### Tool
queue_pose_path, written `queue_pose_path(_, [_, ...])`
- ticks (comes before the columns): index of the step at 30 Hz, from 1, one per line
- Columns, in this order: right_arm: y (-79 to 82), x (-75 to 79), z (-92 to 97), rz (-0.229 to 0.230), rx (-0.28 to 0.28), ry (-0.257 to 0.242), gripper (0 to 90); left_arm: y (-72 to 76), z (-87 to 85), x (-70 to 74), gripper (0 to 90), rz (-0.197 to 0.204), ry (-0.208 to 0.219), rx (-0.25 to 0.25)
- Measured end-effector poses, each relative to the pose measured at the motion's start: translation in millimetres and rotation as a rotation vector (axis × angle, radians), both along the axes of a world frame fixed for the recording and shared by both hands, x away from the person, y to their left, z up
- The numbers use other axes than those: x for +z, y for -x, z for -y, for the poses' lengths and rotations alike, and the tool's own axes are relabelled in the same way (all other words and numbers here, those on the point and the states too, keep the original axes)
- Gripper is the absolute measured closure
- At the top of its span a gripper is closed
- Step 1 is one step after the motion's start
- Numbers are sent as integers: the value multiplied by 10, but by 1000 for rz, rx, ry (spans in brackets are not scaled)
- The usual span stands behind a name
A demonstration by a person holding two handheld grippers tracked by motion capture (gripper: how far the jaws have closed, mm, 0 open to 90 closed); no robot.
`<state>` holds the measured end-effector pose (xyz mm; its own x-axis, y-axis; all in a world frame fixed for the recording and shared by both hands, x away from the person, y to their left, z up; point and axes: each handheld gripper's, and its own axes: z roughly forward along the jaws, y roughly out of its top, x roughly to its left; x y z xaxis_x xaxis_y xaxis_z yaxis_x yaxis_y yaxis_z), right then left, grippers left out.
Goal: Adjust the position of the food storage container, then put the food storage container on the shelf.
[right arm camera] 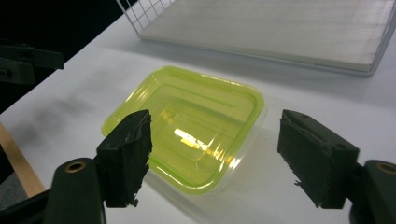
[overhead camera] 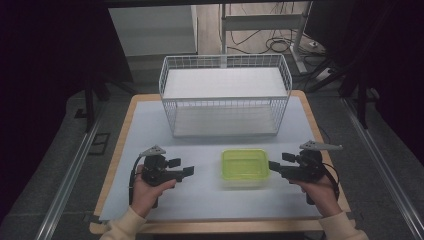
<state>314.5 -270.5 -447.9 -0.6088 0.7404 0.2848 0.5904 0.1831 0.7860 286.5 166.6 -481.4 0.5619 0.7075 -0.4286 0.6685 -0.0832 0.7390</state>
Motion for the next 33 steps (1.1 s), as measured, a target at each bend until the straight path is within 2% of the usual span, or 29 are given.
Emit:
queue_pose_path(8, [-93, -70, -44, -59, 22, 19, 317, -102, 209, 42, 261, -17, -3, -21])
queue_pose_path(12, [-216, -102, -100, -85, 37, 47, 331, -212, 339, 46, 261, -38, 0, -33])
queue_pose_path(17, [-380, -131, -120, -137, 18, 19, 342, -307, 420, 38, 264, -82, 54, -31])
queue_pose_path(19, [-428, -157, -118, -156, 8, 11, 348, -326, 457, 27, 266, -88, 48, -33])
queue_pose_path(26, [-447, -205, -144, -179, -3, 12, 355, -395, 575, -80, 284, -118, 20, -39])
queue_pose_path(33, [-441, -278, -149, -204, 1, 19, 386, -473, 652, -203, 292, -160, 22, -46])
